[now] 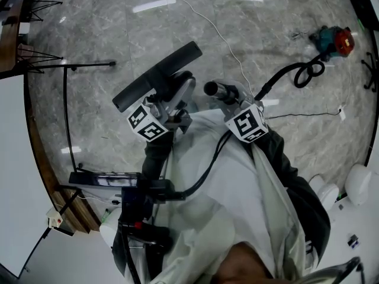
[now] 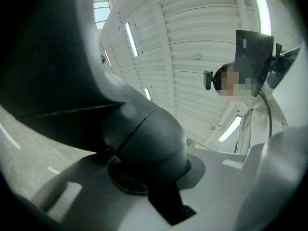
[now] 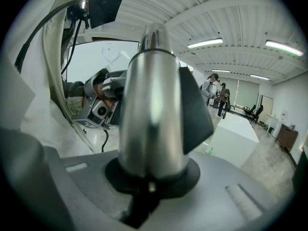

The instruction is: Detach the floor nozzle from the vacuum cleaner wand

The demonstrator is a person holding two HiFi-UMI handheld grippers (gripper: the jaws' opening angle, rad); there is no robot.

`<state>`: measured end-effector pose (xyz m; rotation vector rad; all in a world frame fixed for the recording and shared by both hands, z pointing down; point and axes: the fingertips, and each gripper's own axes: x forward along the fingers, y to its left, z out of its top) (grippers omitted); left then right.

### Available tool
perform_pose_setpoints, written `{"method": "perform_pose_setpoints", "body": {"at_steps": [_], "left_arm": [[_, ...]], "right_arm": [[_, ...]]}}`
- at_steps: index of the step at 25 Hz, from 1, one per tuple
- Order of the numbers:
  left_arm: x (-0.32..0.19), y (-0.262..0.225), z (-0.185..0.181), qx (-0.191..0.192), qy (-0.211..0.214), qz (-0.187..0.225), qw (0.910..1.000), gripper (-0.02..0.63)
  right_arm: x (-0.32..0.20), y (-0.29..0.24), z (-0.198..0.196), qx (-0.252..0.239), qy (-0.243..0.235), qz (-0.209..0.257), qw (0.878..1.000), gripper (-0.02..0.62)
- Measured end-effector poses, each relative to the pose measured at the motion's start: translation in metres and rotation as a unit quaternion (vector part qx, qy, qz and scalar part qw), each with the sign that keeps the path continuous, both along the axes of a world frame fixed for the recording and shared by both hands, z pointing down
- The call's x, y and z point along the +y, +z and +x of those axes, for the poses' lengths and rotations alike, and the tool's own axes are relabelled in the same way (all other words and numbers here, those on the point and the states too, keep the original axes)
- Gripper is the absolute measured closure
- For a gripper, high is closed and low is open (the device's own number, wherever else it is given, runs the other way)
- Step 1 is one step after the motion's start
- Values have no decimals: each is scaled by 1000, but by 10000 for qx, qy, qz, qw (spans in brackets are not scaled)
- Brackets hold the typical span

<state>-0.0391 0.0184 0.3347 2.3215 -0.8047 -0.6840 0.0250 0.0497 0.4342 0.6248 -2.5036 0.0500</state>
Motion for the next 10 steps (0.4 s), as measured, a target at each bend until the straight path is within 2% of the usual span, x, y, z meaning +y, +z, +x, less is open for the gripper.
{"method": "perform_pose_setpoints", "body": {"at_steps": [10], "left_arm": [[3, -1, -3, 44, 15, -4, 10000, 526]], "right_arm": [[5, -2, -7, -63, -76, 5, 10000, 549]]}}
